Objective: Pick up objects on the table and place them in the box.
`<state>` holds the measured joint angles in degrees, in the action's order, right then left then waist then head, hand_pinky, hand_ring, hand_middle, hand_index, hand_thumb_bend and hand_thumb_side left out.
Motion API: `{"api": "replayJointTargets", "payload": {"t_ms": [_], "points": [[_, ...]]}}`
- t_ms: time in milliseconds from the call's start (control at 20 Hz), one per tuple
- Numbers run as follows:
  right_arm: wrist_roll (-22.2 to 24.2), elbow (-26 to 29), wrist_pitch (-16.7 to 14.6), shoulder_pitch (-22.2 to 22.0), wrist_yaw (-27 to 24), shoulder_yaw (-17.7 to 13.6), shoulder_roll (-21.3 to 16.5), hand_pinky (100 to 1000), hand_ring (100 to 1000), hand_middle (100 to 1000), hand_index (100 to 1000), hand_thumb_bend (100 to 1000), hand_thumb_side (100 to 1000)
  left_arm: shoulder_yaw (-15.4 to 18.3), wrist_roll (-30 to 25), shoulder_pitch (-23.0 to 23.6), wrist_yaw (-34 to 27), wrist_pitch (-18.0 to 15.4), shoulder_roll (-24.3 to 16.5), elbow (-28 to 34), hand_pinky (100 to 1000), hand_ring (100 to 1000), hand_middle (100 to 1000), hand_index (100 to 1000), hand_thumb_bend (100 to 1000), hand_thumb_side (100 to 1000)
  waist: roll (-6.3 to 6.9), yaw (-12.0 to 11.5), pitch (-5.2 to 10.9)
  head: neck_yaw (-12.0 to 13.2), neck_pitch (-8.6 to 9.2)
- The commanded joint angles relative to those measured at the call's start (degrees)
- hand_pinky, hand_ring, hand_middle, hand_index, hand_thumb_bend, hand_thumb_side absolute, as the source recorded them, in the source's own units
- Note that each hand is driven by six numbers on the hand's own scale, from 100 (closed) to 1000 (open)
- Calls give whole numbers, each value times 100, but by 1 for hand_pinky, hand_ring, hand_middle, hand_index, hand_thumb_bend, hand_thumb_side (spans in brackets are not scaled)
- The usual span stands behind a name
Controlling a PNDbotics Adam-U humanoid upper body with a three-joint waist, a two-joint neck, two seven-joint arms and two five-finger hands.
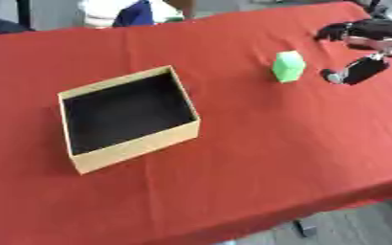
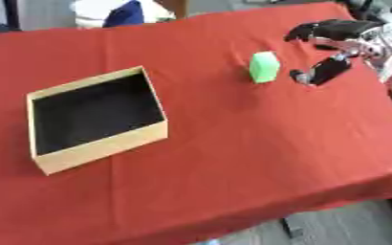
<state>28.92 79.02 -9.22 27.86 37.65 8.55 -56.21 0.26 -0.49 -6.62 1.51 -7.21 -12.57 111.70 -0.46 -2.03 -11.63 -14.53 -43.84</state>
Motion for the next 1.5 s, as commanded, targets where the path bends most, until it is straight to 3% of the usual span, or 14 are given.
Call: {"api": "replayJointTargets", "payload": {"t_ms": [50, 600, 1500], "points": [[17, -48, -5, 138, -136, -33, -159, 834, 900, 1000, 1000, 177, 470, -8, -12, -73, 8, 3, -134, 135, 688, 625, 598, 663, 100, 639, -21, -15, 59, -36, -28], [53, -363, -49, 339, -186, 33, -60, 831, 898, 1000, 1000, 136, 512, -40, -46, -152, 4, 3, -145, 166, 688, 625, 598, 662, 100, 637, -23, -184, -38, -123, 0], [39, -799, -150, 522, -68, 105, 201, 827, 895, 1000, 1000, 100, 560, -63, -70, -204, -5, 6, -114, 187, 689, 625, 598, 662, 100, 638, 25, -269, -130, -116, 31]]}}
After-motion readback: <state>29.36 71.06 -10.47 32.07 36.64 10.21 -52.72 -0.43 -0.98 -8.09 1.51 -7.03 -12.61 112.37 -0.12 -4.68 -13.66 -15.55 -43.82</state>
